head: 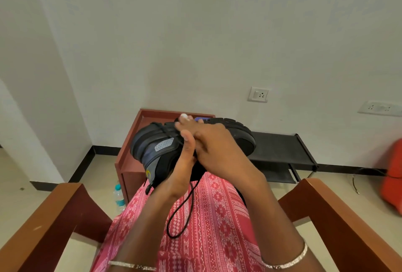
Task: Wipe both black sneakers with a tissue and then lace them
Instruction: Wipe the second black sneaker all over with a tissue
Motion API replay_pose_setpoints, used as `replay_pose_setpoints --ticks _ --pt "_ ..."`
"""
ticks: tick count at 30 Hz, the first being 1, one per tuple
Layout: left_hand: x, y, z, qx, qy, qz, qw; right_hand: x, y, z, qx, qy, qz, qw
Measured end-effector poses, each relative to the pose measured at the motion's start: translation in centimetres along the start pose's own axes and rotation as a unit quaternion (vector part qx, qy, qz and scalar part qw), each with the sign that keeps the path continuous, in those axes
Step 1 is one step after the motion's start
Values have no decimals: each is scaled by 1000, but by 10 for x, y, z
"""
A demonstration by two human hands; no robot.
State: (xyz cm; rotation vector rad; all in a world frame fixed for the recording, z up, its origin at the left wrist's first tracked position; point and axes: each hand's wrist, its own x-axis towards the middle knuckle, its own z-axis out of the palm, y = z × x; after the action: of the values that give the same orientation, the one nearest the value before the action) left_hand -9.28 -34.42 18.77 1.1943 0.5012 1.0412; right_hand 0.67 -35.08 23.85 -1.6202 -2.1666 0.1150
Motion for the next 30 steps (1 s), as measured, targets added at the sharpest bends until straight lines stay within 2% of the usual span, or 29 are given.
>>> replay_pose_setpoints --ticks 3,5,10,12,17,19,21,24,27,30 --pt "1 -3 -3 9 18 11 1000 0 -2 -1 89 29 -42 995" --pt "1 -2 -7 18 18 1 1000 3 4 0 102 65 -42 992" --pt "-4 11 -3 16 -10 -55 998 2 27 16 -20 193 55 980" --pt "-2 10 -2 2 -8 -49 999 -7 20 19 -16 234 43 971" --pt "3 0 -10 31 29 9 999 -36 -19 27 157 186 -46 969" --pt "2 3 -10 1 17 -12 1000 -35 -7 33 114 233 -40 965" --pt "3 5 -12 -7 4 -31 999 -30 15 41 49 299 1 953" --pt "5 7 -13 -28 16 -26 999 -28 35 48 39 352 70 933" --pt "3 7 -11 -44 10 -41 998 -36 20 56 61 364 47 928" --pt "2 8 -15 -59 8 -81 995 -51 -11 67 134 359 11 924"
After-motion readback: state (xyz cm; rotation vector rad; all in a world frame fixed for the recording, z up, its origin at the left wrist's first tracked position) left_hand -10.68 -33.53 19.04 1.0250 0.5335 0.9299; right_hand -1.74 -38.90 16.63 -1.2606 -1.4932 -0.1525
